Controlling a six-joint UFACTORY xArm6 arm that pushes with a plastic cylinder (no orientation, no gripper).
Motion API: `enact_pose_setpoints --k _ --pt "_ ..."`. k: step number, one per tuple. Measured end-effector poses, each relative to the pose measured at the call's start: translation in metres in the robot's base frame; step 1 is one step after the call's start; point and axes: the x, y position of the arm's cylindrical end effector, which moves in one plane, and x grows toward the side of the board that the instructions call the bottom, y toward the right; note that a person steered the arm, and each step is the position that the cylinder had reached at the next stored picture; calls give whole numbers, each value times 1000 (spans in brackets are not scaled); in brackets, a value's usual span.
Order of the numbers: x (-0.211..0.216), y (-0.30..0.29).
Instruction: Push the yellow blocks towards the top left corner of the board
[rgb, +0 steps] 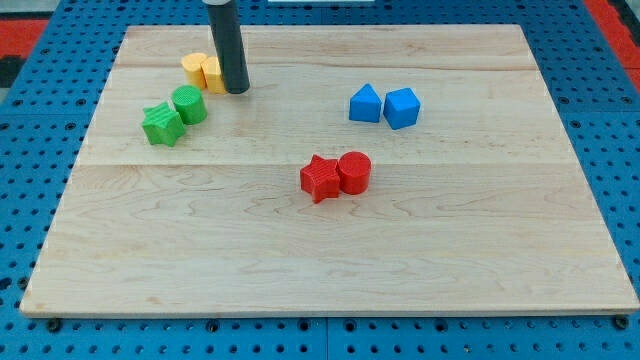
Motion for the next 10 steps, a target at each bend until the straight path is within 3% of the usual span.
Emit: enact_pose_setpoints --k 3,4,5,6,8,9,10 --pt "2 26" --pt "42 54" --pt "58 10" --pt "5 13" --pt "-64 -42" --pt "-33 -22" --pt "-13 -63"
